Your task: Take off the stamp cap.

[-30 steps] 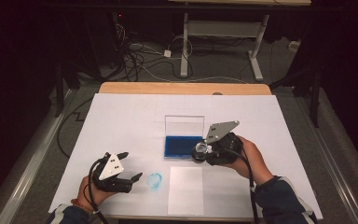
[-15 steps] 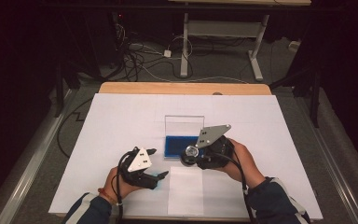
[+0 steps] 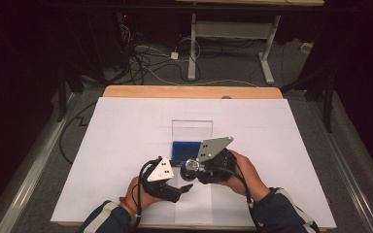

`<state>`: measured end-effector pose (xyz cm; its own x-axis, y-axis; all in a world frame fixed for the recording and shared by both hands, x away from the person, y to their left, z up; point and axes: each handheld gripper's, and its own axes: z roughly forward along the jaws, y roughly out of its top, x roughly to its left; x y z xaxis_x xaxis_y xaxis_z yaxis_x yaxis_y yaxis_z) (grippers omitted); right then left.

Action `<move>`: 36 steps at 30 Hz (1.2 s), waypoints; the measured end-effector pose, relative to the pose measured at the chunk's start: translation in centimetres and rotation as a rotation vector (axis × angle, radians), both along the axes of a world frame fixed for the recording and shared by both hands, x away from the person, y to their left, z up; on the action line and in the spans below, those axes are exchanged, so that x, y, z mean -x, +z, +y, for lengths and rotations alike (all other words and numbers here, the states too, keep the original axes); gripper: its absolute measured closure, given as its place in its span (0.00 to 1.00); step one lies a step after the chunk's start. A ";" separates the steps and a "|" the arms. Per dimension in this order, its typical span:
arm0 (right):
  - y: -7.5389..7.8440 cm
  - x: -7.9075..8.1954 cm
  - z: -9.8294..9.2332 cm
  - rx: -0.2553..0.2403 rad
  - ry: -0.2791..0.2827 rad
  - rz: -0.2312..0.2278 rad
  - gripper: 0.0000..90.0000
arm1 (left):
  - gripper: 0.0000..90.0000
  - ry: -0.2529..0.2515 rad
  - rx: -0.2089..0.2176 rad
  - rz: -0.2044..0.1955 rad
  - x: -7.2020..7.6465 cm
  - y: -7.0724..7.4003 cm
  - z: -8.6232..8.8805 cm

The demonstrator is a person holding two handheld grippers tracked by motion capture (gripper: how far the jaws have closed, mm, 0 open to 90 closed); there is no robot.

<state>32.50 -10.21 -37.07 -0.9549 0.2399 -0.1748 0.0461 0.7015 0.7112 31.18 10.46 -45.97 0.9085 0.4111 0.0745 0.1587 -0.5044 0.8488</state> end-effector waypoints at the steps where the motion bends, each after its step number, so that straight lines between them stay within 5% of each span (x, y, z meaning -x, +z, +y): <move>1: 0.0 0.0 0.0 -0.006 0.003 0.005 0.63 | 0.16 -0.003 0.005 0.003 0.0 0.0 -0.1; 7: -0.1 0.3 0.3 -0.013 0.012 0.005 0.63 | 0.17 -0.006 -0.016 0.005 -0.1 -0.1 -0.6; 19: -0.6 0.2 0.4 -0.023 0.010 0.017 0.63 | 0.39 -0.029 -0.013 -0.025 0.1 0.0 -0.3; 36: -0.7 -0.1 0.0 -0.048 0.016 0.045 0.63 | 0.40 -0.029 -0.061 -0.051 0.3 -0.2 -0.6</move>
